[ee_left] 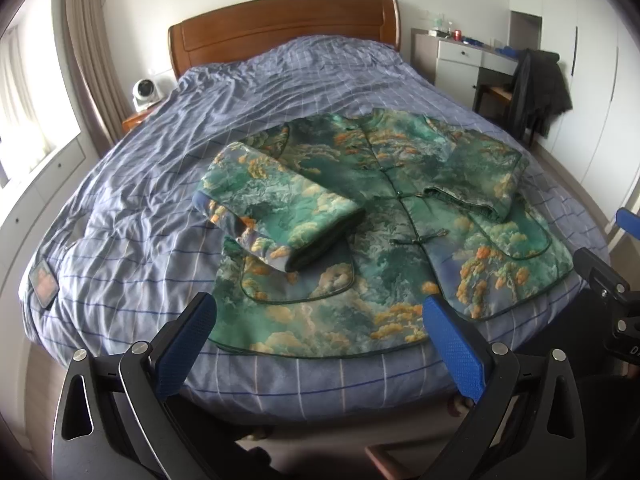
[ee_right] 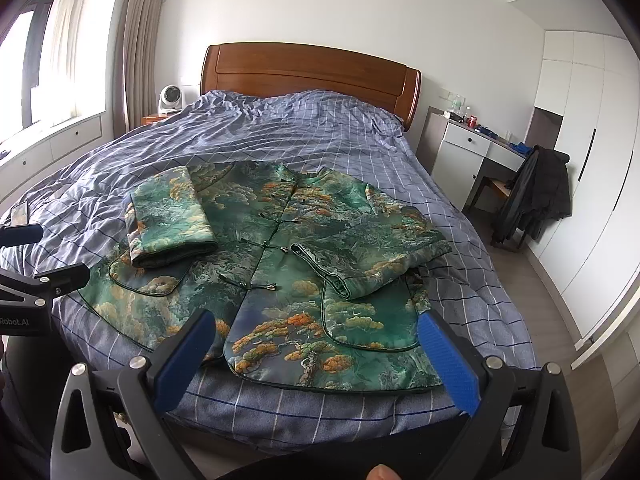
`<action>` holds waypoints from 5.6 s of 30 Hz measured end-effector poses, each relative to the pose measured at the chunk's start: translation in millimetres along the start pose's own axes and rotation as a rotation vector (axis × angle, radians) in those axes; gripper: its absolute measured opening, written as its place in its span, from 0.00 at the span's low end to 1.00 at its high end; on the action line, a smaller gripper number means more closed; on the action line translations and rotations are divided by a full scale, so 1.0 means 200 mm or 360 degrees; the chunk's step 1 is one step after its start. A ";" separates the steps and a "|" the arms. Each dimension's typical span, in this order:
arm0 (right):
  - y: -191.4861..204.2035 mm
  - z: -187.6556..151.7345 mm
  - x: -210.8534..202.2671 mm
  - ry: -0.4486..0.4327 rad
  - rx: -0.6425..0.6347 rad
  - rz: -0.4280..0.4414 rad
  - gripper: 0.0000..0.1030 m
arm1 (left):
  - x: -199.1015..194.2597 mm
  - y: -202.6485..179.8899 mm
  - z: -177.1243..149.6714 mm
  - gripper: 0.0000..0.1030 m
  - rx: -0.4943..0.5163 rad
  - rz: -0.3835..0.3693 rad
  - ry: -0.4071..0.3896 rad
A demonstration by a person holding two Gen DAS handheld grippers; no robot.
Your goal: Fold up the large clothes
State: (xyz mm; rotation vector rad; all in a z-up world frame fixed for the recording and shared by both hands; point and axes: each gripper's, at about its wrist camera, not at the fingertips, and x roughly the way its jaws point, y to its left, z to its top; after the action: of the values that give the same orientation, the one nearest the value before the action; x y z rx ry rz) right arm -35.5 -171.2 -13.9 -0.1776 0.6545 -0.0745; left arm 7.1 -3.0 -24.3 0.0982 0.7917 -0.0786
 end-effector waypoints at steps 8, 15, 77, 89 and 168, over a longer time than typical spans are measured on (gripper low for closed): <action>0.00 0.00 0.01 0.0007 0.0010 -0.0010 1.00 | 0.00 0.00 0.00 1.00 0.0003 0.0003 0.0000; -0.06 0.03 0.06 0.0154 0.0057 -0.0079 1.00 | 0.02 0.03 -0.01 1.00 -0.0032 -0.0009 -0.0002; -1.42 0.26 0.67 0.0065 0.0561 -0.0158 0.16 | 0.16 0.12 0.00 1.00 -0.0019 0.0168 0.0138; -1.80 -0.04 0.57 0.0158 0.0743 -0.0766 0.55 | 0.44 0.12 0.14 1.00 0.0532 0.0067 0.0059; -0.41 0.03 0.32 0.0014 0.0297 0.0080 0.79 | 0.36 0.48 0.22 0.99 -0.0240 0.0311 -0.0030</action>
State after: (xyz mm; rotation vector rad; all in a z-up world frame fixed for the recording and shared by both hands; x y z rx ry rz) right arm 17.6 -258.8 -32.9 0.0191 0.6566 -0.0875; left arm 98.8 84.1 -39.4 0.0313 0.7634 0.1648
